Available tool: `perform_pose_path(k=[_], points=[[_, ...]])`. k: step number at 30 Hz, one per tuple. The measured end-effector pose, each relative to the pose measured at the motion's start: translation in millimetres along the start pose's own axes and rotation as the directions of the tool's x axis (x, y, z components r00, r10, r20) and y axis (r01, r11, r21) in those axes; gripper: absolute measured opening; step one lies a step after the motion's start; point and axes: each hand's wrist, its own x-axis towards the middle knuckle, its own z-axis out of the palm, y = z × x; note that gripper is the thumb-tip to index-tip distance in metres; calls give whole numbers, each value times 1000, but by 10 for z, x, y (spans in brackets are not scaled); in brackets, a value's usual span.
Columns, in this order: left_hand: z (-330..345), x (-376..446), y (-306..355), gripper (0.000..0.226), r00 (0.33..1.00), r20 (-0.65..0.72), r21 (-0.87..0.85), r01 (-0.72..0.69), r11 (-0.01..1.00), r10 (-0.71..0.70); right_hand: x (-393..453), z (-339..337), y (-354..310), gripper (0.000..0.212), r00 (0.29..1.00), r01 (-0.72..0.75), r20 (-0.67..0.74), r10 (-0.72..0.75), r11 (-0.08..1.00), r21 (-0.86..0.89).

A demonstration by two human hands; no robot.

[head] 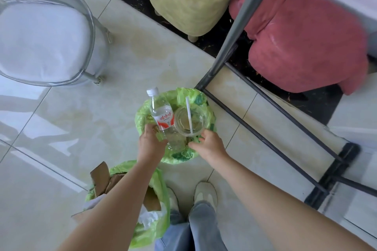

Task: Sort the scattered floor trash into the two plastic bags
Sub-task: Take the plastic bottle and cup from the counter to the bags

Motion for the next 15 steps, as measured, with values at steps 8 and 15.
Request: perform_pose_path(k=[8,15], points=[[84,39,24,59,999,30,-57,16,998,-14,0,-124,43,48,992,-37,-119,48,995,97],[176,123,112,50,991,54,-87,128,988,-123,-42,-211,35,45,998,-16,-59,17,1000,20]])
